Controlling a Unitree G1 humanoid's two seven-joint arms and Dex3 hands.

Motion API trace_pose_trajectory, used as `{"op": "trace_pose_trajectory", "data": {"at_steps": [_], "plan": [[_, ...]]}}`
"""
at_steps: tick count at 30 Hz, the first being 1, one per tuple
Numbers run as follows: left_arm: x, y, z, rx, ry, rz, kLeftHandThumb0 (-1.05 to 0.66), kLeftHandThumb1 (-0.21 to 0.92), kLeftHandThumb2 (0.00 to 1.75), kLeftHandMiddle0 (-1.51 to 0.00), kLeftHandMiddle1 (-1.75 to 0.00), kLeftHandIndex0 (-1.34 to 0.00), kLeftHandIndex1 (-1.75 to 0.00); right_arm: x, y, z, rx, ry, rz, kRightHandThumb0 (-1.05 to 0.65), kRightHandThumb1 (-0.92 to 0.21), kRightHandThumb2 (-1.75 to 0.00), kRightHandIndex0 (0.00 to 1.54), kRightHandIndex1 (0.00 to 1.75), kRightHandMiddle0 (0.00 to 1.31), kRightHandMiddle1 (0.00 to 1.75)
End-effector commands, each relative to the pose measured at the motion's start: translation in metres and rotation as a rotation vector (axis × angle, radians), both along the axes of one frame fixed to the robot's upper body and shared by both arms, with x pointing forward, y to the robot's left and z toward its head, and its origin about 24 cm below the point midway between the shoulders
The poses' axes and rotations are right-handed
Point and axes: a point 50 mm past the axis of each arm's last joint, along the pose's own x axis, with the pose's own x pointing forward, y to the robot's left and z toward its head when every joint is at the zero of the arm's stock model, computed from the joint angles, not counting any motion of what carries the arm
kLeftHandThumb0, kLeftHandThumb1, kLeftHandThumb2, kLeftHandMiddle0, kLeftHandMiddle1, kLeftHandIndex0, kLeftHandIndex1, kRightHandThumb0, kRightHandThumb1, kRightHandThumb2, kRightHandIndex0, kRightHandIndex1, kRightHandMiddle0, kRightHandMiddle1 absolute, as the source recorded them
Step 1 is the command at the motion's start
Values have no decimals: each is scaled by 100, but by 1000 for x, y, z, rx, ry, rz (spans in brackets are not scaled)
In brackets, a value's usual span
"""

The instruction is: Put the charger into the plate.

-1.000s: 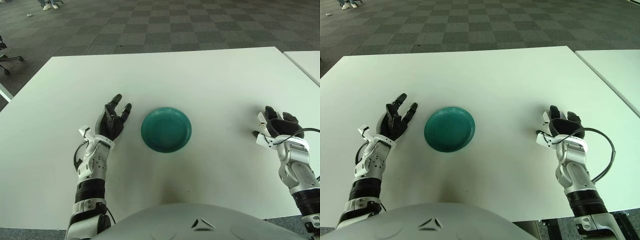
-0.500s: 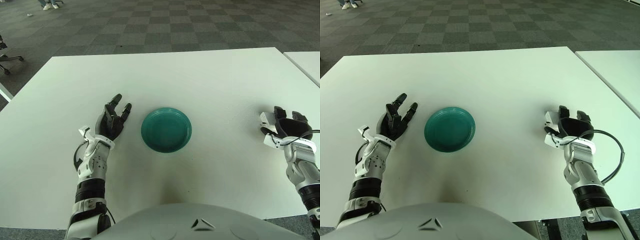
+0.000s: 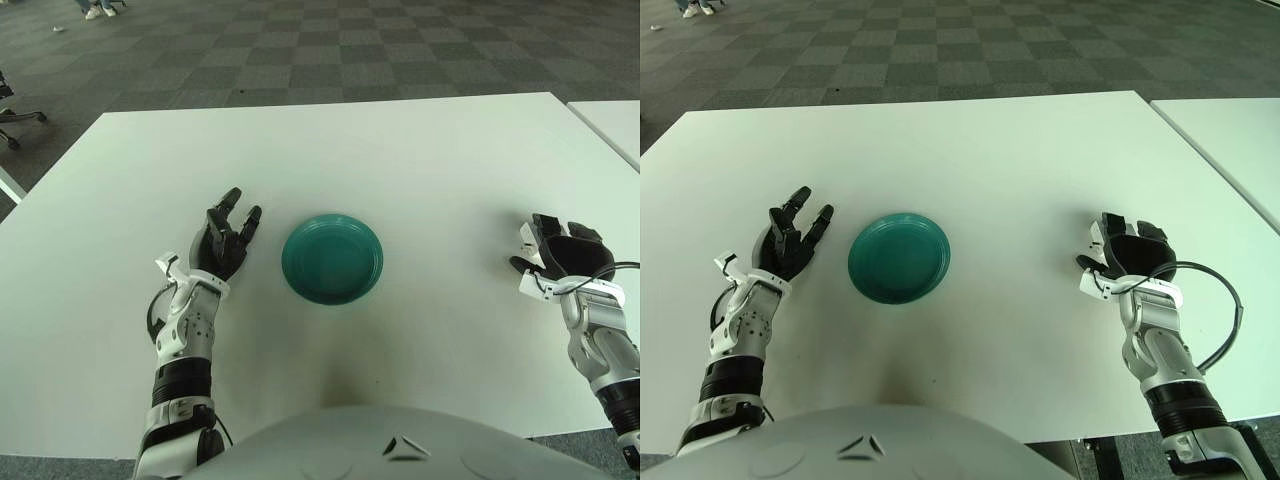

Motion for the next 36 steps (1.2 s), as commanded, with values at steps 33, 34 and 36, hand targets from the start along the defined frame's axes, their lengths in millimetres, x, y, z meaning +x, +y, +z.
{"op": "trace_pose_trajectory", "data": {"at_steps": [33, 34, 36], "plan": [[-11, -9, -17, 51, 91, -4, -77, 92, 87, -44, -1, 0, -85, 6, 5, 20, -33, 11, 7, -103, -92, -88, 42, 5, 0, 56], [-11, -9, -17, 52, 91, -4, -77, 92, 87, -44, 0, 0, -85, 7, 4, 20, -34, 11, 7, -103, -92, -88, 42, 5, 0, 56], [-11, -9, -17, 53, 90, -4, -77, 92, 87, -44, 0, 0, -85, 7, 4, 20, -34, 12, 7, -103, -92, -87, 42, 5, 0, 57]]}}
